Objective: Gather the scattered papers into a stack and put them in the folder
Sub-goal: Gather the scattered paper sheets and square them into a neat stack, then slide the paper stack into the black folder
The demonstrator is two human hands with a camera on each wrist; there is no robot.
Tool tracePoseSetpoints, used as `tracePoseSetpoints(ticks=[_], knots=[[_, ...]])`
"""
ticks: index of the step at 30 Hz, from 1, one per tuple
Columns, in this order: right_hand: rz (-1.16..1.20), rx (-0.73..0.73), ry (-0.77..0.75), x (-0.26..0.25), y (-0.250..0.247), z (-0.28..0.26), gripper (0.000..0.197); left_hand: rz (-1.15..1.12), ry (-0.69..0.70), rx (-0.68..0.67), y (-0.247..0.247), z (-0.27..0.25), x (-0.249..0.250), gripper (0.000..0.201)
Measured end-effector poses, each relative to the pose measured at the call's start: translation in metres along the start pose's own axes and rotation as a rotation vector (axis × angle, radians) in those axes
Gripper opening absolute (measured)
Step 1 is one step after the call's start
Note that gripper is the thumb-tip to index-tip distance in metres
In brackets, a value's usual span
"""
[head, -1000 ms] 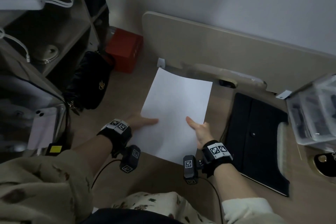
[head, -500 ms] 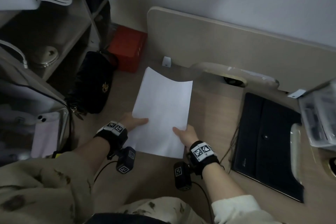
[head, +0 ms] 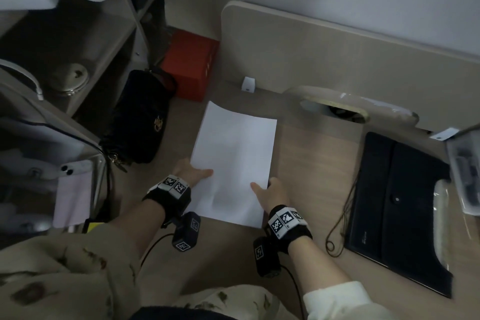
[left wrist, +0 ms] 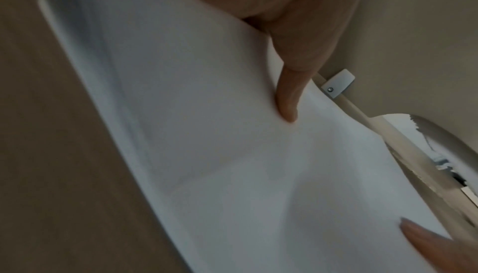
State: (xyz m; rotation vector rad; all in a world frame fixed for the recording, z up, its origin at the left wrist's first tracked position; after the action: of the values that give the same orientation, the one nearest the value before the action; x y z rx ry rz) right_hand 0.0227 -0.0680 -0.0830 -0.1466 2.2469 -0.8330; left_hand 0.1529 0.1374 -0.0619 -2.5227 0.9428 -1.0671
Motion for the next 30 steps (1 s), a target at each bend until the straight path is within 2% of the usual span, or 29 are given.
tracePoseSetpoints(ticks=[3,6,8,12,17,25,30], knots=[[-0.111,0.0,-0.026,-0.006,-0.005,-0.003,0.033,0.009,-0.003,0.017,-0.003,0.002,0.002,0.058],[-0.17,-0.012,-0.041,-0.013,-0.003,-0.004,0.034,0.126,-0.01,0.068,-0.011,0.007,0.001,0.084],[-0.187,-0.017,-0.046,-0.017,-0.001,-0.004,0.036,0.221,-0.024,0.094,-0.015,0.006,0.001,0.094],[-0.241,-0.032,-0.057,-0.02,0.001,-0.003,0.042,0.364,0.018,0.182,-0.017,0.006,0.002,0.093],[-0.317,-0.029,-0.054,-0.023,-0.001,-0.003,0.05,0.391,-0.015,0.16,-0.014,0.006,0.003,0.096],[-0.304,-0.108,-0.059,-0.016,-0.011,-0.006,0.042,0.45,-0.025,0.175,-0.01,0.004,0.006,0.098],[-0.229,-0.105,-0.01,-0.005,-0.027,-0.013,0.037,0.391,0.04,0.288,-0.01,-0.008,0.011,0.097]])
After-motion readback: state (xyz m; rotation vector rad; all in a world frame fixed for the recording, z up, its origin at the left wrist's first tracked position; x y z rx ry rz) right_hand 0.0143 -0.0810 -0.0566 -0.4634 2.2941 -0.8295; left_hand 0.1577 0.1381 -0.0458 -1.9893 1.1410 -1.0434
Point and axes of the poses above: each hand's wrist, its own z-axis towards the middle knuckle, its own y-axis out of the palm, x = y × z, the point moved 4 cm from there along z, towards the middle knuckle, and after that the axes turned 5 degrees about -y, right-handed, at the moved point
